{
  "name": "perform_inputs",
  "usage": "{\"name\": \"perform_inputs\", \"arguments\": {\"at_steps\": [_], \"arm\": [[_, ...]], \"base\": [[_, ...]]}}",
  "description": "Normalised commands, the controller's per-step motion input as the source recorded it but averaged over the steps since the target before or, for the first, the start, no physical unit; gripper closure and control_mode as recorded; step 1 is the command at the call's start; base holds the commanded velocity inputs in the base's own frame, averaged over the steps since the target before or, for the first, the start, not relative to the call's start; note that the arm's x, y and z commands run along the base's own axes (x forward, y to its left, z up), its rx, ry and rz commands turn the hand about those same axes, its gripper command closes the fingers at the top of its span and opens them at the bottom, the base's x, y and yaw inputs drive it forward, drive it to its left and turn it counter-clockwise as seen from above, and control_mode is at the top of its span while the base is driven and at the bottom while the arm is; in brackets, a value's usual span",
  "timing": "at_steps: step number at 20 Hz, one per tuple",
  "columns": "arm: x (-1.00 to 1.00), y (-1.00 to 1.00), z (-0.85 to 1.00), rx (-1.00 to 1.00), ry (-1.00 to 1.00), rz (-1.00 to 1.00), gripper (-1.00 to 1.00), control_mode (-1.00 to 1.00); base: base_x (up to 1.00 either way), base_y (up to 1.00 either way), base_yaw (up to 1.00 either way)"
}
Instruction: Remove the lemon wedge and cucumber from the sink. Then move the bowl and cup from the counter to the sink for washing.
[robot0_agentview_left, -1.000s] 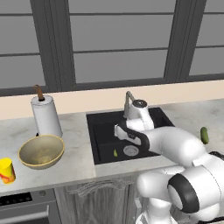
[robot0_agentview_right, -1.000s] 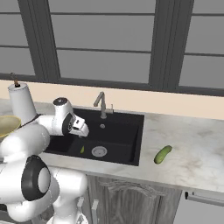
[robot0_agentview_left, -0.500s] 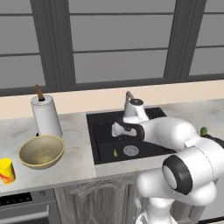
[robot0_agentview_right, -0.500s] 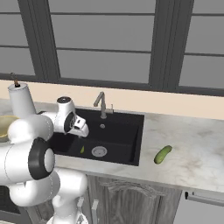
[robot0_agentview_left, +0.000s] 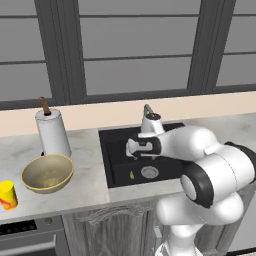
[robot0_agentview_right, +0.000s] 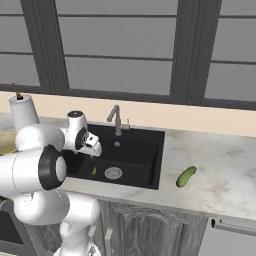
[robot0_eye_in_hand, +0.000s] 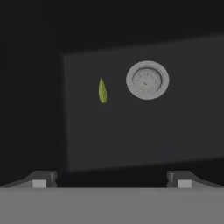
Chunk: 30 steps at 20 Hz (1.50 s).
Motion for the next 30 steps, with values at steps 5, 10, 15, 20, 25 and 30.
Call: {"name": "perform_inputs", "arguments": {"at_steps": [5, 10, 15, 20, 25, 30], "arm": [[0.02, 0.0, -0.16, 0.0, 0.03, 0.0, -1.0, -1.0], [0.0, 0.0, -0.13, 0.01, 0.03, 0.0, -1.0, -1.0], [0.0, 0.0, -0.14, 0.0, 0.02, 0.0, -1.0, -1.0], [0.0, 0.0, -0.17, 0.0, 0.0, 0.0, -1.0, -1.0], [0.02, 0.0, -0.18, 0.0, 0.0, 0.0, -1.0, -1.0], [0.0, 0.03, -0.13, 0.02, 0.0, 0.0, -1.0, -1.0]], "base": [[0.0, 0.0, 0.0], [0.0, 0.0, 0.0], [0.0, 0.0, 0.0], [0.0, 0.0, 0.0], [0.0, 0.0, 0.0], [0.0, 0.0, 0.0]]}}
